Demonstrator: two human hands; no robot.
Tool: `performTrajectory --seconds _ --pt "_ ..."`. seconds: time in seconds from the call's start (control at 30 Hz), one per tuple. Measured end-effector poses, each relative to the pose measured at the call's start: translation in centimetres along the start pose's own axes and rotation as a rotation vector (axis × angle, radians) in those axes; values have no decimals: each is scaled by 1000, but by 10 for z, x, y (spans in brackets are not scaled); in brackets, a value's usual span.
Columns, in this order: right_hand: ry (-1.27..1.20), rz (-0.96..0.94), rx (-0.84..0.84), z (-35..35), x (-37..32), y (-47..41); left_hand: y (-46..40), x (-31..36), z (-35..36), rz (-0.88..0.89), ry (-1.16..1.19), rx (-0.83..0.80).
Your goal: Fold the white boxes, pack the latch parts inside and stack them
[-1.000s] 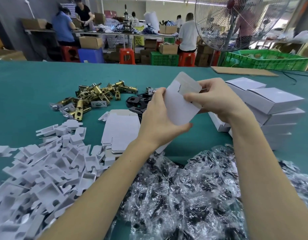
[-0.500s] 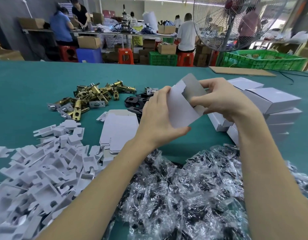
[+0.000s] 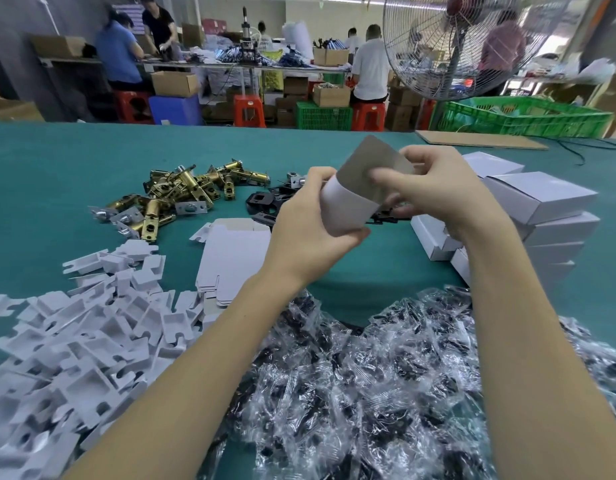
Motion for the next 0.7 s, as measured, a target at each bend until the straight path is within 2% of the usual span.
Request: performTrajectory --seconds 0.1,0.17,0.23,0.3,0.4,0.47,0.7 --pt "-142 57 -125 3 -1 3 -1 -7 -5 -111 84 71" --pt "-73 66 -187 13 0 6 0 -12 -5 -161 135 100" --pt "33 22 -143 23 1 6 1 -13 -3 -175 172 103" --pt "70 -34 -86 27 -3 5 0 -14 -3 -179 193 48" --pt "52 -47 -89 22 -1 4 -7 -22 -12 -186 299 -179" --pt "-32 -37 -116 16 2 5 -13 -27 -21 -147 340 -265" --pt "-307 -150 -169 24 16 2 -19 -44 -41 -139 366 -220"
Point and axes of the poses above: each hand's wrist, its own y-axis away from the middle knuckle, its own z-axis out of the palm, x = y × z, the point moved 3 cm from there along -y, towards the middle knuckle, and after that the axes turned 12 degrees about -y, right-handed, at the moved point
